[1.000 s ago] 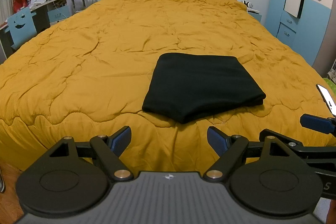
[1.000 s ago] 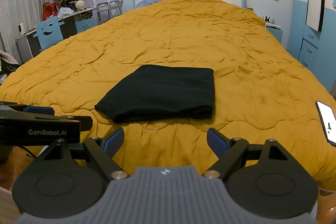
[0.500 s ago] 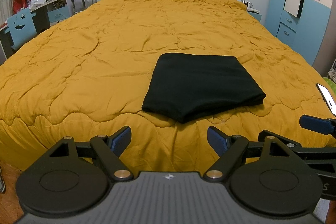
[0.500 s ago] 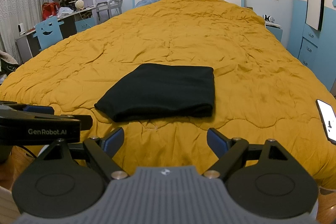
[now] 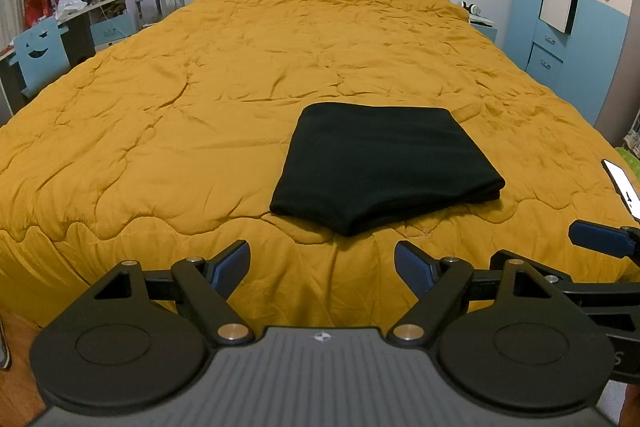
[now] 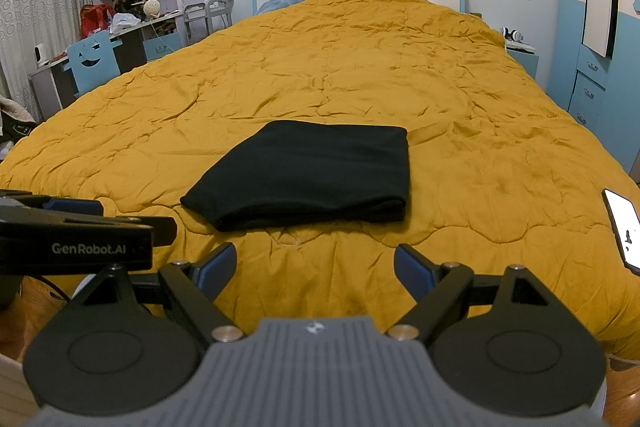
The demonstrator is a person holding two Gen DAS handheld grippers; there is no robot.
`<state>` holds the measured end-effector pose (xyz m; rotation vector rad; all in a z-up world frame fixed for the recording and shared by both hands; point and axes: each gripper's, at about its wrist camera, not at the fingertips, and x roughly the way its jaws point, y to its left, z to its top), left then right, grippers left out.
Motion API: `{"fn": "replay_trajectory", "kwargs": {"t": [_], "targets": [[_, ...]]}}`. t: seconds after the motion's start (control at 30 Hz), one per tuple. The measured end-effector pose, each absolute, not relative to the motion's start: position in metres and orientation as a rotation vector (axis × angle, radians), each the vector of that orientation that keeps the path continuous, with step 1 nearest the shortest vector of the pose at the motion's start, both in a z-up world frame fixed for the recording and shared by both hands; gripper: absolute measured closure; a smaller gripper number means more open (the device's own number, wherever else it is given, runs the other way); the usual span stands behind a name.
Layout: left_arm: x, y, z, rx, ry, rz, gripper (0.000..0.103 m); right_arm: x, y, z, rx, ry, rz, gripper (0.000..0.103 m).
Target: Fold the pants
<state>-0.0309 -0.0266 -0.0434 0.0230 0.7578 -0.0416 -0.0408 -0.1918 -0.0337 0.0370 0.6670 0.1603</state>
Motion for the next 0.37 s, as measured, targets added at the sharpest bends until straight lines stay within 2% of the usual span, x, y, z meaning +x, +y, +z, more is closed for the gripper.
{"fn": "replay_trajectory", "kwargs": {"t": [0.37], "targets": [[-0.0316, -0.0231, -0.0417, 0.018, 0.745, -0.036, 0.008, -0.0409, -0.1919, -0.0335, 0.037, 0.667, 0.160, 0.021]]}}
